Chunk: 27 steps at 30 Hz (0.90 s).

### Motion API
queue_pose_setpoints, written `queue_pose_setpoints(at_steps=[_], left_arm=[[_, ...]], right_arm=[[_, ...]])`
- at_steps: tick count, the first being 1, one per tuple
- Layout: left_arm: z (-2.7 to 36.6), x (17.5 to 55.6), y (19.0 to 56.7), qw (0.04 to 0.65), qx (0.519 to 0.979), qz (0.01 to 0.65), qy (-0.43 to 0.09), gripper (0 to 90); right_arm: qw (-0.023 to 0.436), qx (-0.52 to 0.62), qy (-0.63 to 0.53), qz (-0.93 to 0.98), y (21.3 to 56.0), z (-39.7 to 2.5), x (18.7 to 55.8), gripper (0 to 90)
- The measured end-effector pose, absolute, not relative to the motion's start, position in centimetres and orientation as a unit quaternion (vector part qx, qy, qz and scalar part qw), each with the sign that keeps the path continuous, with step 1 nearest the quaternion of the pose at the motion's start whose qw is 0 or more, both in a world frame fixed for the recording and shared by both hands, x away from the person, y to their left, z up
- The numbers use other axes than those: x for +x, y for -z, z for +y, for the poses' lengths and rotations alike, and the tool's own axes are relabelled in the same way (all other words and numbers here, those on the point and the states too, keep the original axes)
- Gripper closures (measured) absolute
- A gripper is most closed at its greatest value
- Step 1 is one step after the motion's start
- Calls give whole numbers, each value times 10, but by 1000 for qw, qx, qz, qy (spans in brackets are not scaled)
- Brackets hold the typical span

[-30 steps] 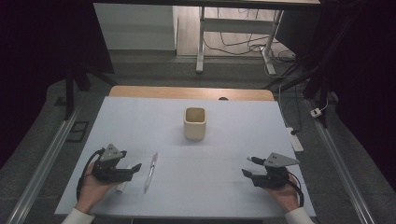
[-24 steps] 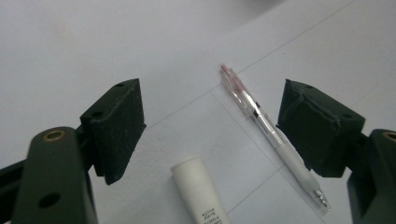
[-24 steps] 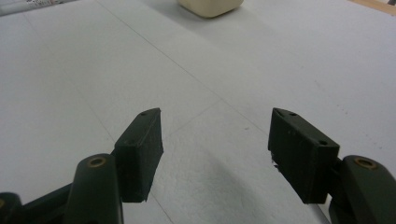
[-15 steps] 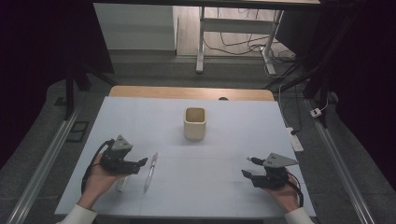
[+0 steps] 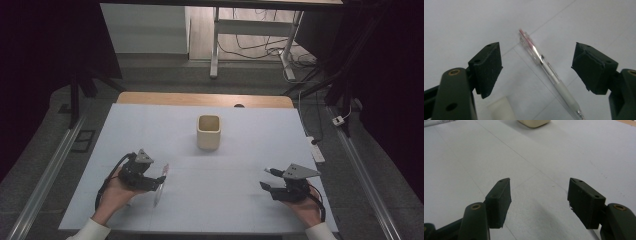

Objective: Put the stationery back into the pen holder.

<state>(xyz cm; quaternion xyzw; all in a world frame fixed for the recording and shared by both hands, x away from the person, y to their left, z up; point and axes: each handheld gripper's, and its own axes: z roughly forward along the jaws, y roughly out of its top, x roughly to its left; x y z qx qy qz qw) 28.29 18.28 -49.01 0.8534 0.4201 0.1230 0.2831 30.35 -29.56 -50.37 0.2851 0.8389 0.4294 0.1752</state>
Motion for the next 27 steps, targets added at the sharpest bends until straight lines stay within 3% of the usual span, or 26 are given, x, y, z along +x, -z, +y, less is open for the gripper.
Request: queue_pose_setpoints(at_steps=[10,27], left_arm=[[177,283,501,269,863,417,-96,244],[174,271,511,257,873,406,-84,327]], right_arm=[[176,287,-425,840,504,-296,304,346],[182,281,-423,842,505,-295,303,353]])
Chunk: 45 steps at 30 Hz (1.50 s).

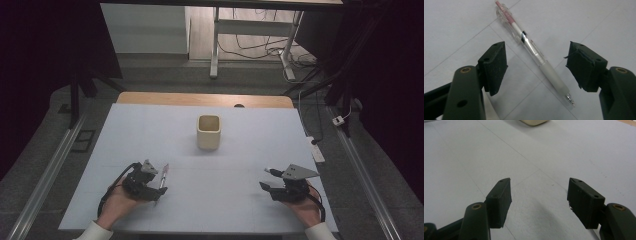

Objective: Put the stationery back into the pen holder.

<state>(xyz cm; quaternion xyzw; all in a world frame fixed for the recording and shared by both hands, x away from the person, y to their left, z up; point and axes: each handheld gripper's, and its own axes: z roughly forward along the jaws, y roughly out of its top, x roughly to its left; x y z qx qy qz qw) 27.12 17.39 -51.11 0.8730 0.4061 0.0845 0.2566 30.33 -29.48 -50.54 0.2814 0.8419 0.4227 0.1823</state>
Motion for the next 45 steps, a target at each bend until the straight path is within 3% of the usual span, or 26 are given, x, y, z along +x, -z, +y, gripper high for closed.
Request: queue_pose_setpoints(at_steps=[6,15,17,22,27,36,45], left_arm=[[170,270,518,239,882,399,-75,369],[168,270,521,225,889,393,-69,508],[166,270,521,225,890,390,-71,583],[165,269,520,220,889,395,-71,646],[163,268,520,218,893,388,-74,789],[161,267,519,215,900,369,-87,793],[169,265,506,280,888,352,-94,794]], right_arm=[[183,282,-422,842,506,-295,303,352],[180,285,-427,839,504,-295,303,352],[179,283,-427,840,505,-295,303,352],[181,282,-425,841,505,-294,302,353],[180,278,-429,841,504,-292,301,354],[181,276,-425,843,504,-291,301,354],[185,277,-426,841,504,-291,301,355]])
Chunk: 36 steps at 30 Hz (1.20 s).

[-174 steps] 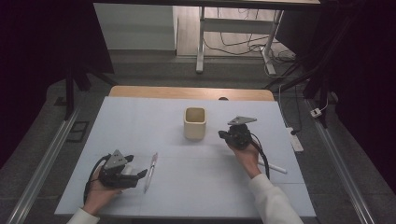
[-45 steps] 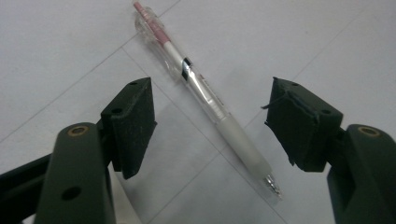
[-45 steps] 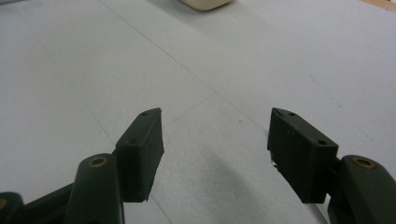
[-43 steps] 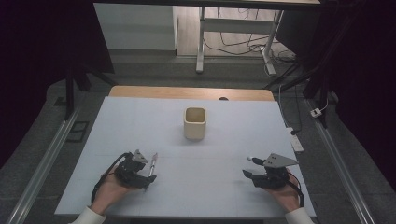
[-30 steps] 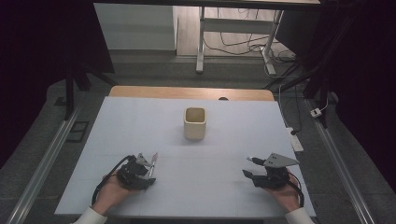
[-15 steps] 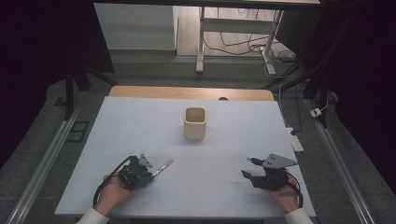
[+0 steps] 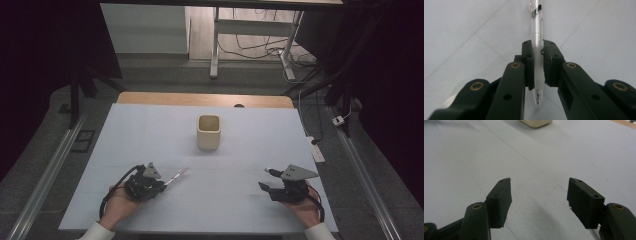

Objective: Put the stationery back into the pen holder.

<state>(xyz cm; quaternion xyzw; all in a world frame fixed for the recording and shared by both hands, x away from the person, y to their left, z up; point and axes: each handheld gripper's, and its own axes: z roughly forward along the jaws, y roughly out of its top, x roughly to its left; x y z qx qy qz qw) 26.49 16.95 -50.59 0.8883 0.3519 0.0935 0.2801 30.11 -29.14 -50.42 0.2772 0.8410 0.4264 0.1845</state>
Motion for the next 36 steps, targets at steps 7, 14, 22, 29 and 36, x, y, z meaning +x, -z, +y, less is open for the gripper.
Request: queue_pose_setpoints(at_steps=[7,14,22,29,36], left_arm=[[175,264,499,317,880,341,-98,794],[178,266,492,353,871,328,-94,794],[179,273,478,381,864,311,-107,794],[174,277,473,389,865,296,-114,793],[171,281,465,396,866,281,-118,793]], right_arm=[[185,278,-427,841,504,-291,301,355],[185,278,-428,840,505,-292,302,355],[185,277,-432,838,505,-290,302,355],[183,273,-430,841,506,-287,302,355],[186,271,-432,840,506,-286,302,355]])
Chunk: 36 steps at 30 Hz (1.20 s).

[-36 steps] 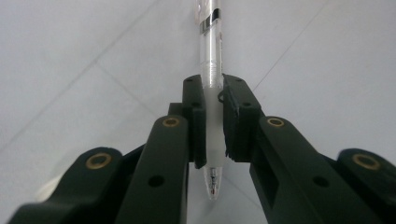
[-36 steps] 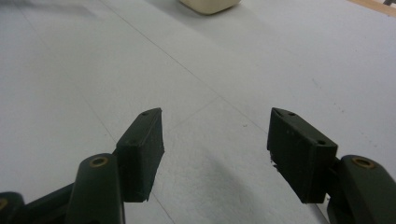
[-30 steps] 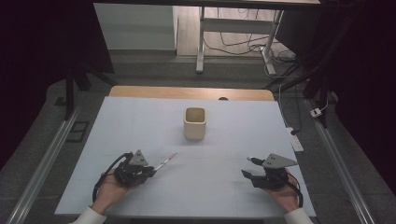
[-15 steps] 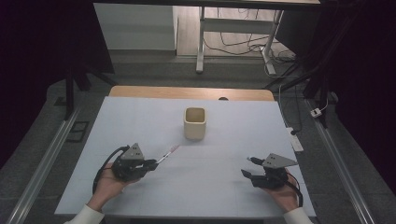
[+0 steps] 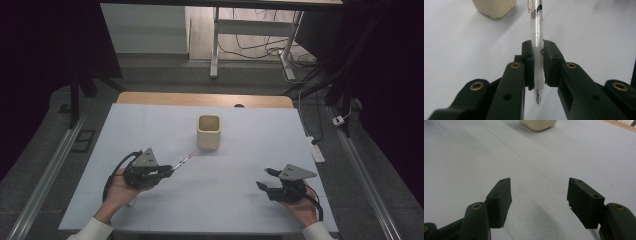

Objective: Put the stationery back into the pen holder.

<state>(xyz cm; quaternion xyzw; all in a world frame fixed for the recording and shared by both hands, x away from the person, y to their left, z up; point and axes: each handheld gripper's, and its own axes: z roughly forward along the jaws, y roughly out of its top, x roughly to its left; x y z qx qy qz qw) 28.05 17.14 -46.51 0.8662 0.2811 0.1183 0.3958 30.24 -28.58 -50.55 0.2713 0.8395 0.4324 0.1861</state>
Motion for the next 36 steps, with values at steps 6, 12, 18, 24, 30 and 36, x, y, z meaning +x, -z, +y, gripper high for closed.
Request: queue_pose_setpoints(at_steps=[6,12,18,24,30,36], left_arm=[[166,286,459,402,867,268,-121,793],[155,287,458,404,872,250,-118,793],[145,288,457,406,876,235,-114,794],[136,290,455,405,880,222,-112,793],[125,294,456,399,886,212,-108,793],[114,297,459,393,891,202,-102,793]], right_arm=[[186,265,-436,839,505,-282,303,355],[188,261,-439,839,506,-279,303,355],[192,260,-436,840,505,-277,301,353],[195,257,-438,839,504,-275,300,351],[193,250,-445,838,501,-271,300,348],[193,243,-446,840,499,-268,298,344]])
